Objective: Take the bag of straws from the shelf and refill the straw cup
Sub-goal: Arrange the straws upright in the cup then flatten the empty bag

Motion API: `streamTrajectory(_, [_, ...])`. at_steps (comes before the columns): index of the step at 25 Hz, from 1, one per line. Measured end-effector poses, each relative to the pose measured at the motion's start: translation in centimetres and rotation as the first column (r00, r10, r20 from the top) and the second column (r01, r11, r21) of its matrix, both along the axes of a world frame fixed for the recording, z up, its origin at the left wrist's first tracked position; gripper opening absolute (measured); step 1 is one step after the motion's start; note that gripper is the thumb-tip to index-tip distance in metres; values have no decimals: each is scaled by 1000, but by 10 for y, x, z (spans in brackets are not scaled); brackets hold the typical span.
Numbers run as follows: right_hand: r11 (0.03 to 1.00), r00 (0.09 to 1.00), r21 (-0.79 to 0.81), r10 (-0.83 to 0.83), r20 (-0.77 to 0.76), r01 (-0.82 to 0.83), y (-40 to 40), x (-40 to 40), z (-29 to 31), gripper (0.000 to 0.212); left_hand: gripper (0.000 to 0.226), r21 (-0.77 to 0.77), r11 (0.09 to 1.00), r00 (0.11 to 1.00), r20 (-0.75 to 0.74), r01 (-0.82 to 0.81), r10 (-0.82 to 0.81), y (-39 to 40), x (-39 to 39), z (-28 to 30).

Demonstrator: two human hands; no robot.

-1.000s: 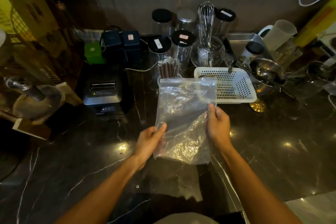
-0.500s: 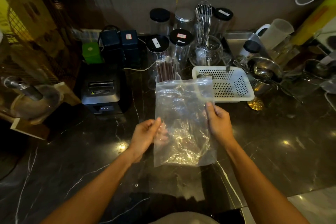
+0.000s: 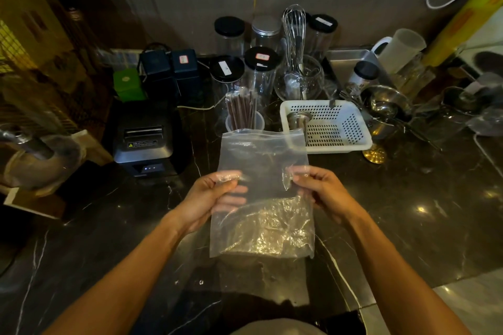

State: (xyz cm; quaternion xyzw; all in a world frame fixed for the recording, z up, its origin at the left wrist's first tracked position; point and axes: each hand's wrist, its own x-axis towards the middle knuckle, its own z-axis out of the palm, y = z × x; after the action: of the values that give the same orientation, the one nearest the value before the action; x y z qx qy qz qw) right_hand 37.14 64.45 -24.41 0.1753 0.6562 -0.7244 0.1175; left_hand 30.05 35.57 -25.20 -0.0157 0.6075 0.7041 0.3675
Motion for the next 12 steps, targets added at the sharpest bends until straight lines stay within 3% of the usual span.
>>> streamTrajectory(3, [997, 997, -28, -72, -39, 71, 0, -2, -5, 23, 31, 12, 1000, 1000, -11, 13, -13, -3, -2, 1])
streamTrajectory(7, [963, 979, -192, -199, -34, 189, -5, -2, -8, 23, 35, 172, 984, 993, 114, -34, 15, -7, -4, 5])
streamTrajectory(10, [954, 988, -274, -145, -52, 126, -7, -1, 0, 23, 24, 224, 973, 985, 171, -56, 18, -10, -4, 5])
streamTrajectory(12, [973, 992, -215, -105, -71, 88, -6, 0, 3, 27, 17, 194, 979, 988, 149, -69, 40, -11, -4, 5])
